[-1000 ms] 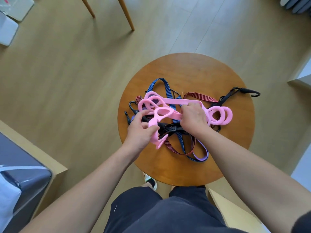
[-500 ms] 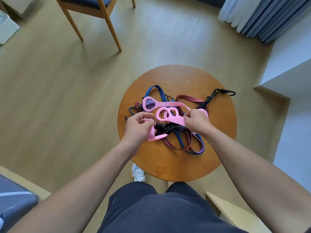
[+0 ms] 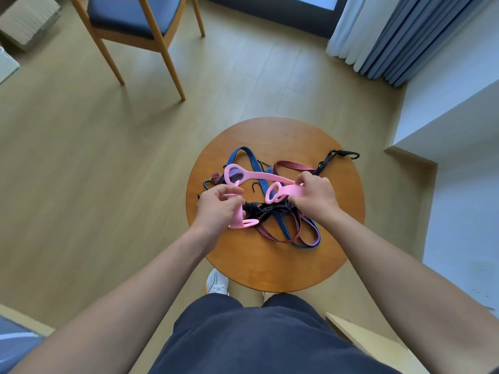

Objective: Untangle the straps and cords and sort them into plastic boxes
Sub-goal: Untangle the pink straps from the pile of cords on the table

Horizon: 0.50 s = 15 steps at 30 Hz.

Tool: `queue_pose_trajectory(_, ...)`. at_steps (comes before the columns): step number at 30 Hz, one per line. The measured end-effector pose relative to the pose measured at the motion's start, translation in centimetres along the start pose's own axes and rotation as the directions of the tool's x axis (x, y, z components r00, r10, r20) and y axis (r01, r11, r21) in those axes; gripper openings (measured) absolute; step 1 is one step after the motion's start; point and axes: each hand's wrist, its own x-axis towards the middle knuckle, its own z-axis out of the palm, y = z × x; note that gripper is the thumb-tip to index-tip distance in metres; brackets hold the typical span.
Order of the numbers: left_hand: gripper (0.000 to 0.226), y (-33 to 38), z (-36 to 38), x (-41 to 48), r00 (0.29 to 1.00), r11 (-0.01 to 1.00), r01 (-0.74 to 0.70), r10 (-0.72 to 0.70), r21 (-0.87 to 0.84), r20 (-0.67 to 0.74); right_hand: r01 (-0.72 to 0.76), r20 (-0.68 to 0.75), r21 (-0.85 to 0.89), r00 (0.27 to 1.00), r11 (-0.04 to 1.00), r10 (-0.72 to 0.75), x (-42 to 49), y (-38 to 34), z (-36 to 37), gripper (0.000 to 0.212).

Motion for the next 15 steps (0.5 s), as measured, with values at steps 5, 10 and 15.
queue_pose_trajectory(5, 0.015, 0.8, 0.3, 0.2, 1.0, 0.999, -0.023, 0.022, 0.045, 0.022, 0.133, -0.145, -0.107, 0.978, 0.985, -0.148, 0.0, -0.1, -1.0, 0.019)
queue_pose_trajectory(10, 0.013, 1.8, 0.6, 0.3, 0.998, 0.996, -0.048, 0.045, 0.07, 0.048, 0.152, -0.301, 0.047, 0.945, 0.987, -0.131, -0.8, 0.0, -1.9, 0.012)
queue_pose_trajectory(15, 0.018, 2.8, 0.9, 0.0, 0.995, 0.994, -0.073, 0.067, 0.076, 0.08, 0.042, -0.221, 0.176, 0.975, 0.983, -0.002, -0.7, 0.1, -3.2, 0.012)
